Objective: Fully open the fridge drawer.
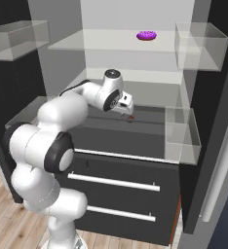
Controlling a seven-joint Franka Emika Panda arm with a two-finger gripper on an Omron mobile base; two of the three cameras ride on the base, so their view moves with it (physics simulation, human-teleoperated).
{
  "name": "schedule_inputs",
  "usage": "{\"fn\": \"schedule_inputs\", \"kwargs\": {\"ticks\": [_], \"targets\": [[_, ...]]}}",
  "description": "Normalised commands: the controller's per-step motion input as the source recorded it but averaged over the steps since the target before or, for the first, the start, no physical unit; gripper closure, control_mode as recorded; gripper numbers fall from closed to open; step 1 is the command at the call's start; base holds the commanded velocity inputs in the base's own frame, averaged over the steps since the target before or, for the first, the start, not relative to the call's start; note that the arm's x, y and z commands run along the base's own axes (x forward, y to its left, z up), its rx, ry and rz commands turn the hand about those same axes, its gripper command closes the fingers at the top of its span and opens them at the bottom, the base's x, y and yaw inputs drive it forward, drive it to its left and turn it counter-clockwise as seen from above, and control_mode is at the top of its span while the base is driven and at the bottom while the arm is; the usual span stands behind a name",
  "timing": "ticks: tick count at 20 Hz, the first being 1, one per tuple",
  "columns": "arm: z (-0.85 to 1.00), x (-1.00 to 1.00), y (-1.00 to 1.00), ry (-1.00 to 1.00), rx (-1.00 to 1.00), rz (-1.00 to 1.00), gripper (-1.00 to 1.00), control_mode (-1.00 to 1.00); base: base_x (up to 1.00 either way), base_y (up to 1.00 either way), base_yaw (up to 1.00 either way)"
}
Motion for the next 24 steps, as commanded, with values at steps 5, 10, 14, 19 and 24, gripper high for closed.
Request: {"fn": "schedule_inputs", "kwargs": {"ticks": [5,10,14,19,24], "targets": [[-0.22,0.42,0.00,0.00,0.00,0.01,-1.00,-1.00,0.00,0.00,0.00],[-0.26,0.21,0.00,0.00,0.00,0.00,-1.00,-1.00,0.00,0.00,0.00],[-0.24,0.23,0.00,0.00,0.00,0.00,-1.00,-1.00,0.00,0.00,0.00],[-0.25,0.11,0.00,0.00,0.00,0.00,-1.00,-1.00,0.00,0.00,0.00],[-0.19,-0.20,0.00,0.00,0.00,0.00,-1.00,-1.00,0.00,0.00,0.00]]}}
